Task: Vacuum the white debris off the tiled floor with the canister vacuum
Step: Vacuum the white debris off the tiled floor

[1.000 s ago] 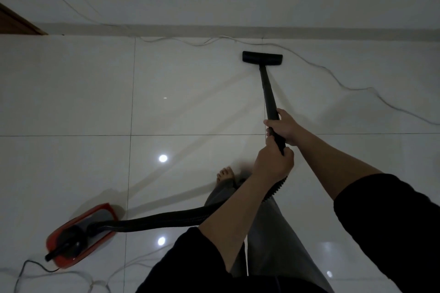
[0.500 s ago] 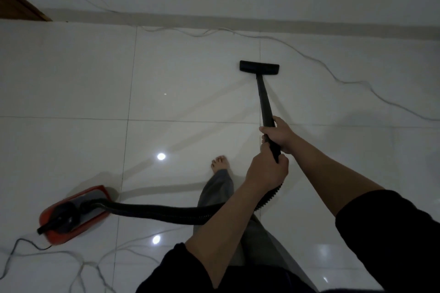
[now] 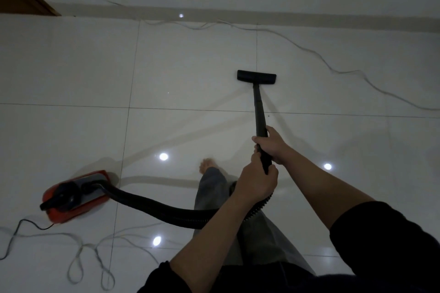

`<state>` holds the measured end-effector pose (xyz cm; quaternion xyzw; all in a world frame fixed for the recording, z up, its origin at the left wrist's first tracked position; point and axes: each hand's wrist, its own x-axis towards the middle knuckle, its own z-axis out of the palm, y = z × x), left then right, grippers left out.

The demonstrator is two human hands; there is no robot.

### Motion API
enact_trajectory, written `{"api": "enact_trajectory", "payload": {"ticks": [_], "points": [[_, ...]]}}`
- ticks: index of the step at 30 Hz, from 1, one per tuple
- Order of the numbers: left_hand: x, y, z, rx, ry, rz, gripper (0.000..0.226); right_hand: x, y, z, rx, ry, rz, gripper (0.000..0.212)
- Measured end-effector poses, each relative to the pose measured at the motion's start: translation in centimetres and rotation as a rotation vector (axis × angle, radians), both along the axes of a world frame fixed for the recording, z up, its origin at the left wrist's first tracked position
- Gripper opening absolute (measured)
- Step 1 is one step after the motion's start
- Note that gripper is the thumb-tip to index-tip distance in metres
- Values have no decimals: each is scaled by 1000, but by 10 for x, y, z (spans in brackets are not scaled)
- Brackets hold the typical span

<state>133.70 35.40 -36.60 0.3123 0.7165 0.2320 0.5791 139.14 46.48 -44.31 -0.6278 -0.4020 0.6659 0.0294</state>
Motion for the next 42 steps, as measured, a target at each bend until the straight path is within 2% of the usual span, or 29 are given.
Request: {"api": "enact_trajectory", "payload": {"ticks": [6, 20, 29, 36, 42], "points": [[14, -27, 1, -28, -5, -21, 48, 17, -29, 0, -22, 0, -32, 43], [33, -106, 7, -16, 4, -113, 46, 45, -113, 7, 12, -15, -107, 42], [44, -172, 22, 46, 20, -145, 44, 58, -179, 17, 15, -6, -131, 34], [47, -214, 25, 9, 9, -161, 42, 62, -227, 10, -22, -30, -140, 33], [47, -242, 27, 24, 24, -162, 55, 63, -254, 7, -19, -19, -162, 38]]}}
